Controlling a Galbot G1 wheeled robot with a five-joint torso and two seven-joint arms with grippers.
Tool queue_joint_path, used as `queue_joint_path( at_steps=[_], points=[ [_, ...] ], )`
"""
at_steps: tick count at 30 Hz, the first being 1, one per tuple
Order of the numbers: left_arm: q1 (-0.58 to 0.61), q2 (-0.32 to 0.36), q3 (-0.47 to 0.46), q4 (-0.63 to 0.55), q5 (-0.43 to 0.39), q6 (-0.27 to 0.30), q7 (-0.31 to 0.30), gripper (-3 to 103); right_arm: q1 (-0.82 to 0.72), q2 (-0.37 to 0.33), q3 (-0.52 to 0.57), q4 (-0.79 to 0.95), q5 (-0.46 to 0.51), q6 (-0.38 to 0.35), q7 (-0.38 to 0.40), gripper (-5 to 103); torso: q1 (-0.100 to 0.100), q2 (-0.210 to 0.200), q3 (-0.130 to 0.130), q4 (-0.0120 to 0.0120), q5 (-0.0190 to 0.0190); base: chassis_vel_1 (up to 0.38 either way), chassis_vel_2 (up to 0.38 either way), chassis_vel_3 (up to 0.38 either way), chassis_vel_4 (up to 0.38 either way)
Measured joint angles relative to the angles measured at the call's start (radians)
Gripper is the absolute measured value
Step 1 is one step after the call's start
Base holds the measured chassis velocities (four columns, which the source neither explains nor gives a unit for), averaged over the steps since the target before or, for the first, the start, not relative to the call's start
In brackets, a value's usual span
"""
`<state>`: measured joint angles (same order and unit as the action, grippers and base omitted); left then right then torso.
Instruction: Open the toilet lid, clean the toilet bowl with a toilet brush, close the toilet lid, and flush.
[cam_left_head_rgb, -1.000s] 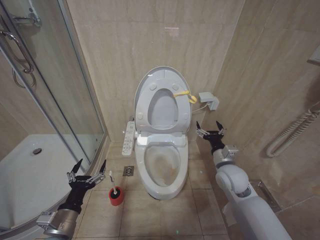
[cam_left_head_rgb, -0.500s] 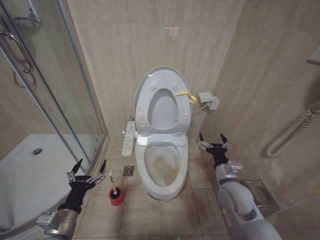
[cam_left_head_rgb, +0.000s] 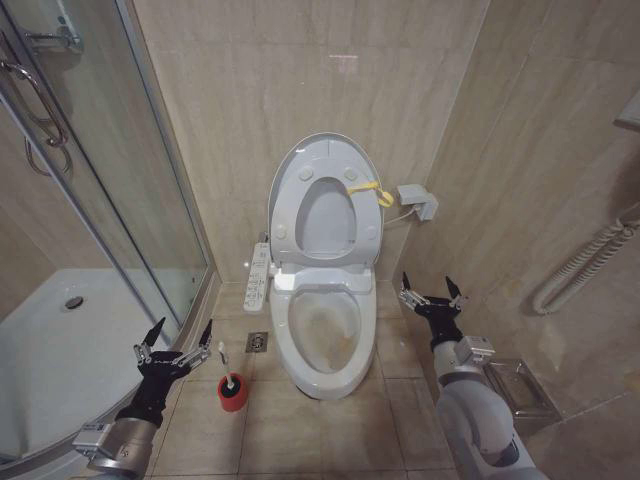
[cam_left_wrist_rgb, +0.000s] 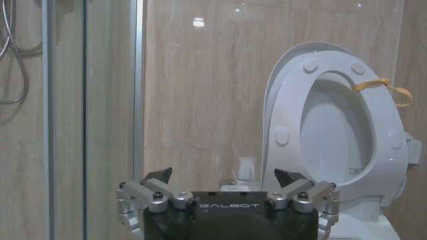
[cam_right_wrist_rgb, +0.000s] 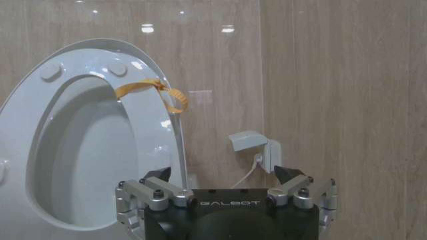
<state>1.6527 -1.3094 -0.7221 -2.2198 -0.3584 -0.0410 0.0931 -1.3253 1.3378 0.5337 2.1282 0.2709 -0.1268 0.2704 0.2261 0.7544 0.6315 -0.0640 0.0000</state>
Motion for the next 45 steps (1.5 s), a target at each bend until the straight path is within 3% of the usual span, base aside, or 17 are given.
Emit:
queue_joint_path(
  at_steps=[45],
  points=[
    [0.000, 0.000, 0.000, 0.000, 0.000, 0.000, 0.000, 100, -0.042, 0.015, 0.006, 0.046, -0.008, -0.011, -0.028, 100, 0.000, 0.000, 0.000, -0.0001, 0.0000, 0.000, 0.000, 0.000, 0.000]
  ],
)
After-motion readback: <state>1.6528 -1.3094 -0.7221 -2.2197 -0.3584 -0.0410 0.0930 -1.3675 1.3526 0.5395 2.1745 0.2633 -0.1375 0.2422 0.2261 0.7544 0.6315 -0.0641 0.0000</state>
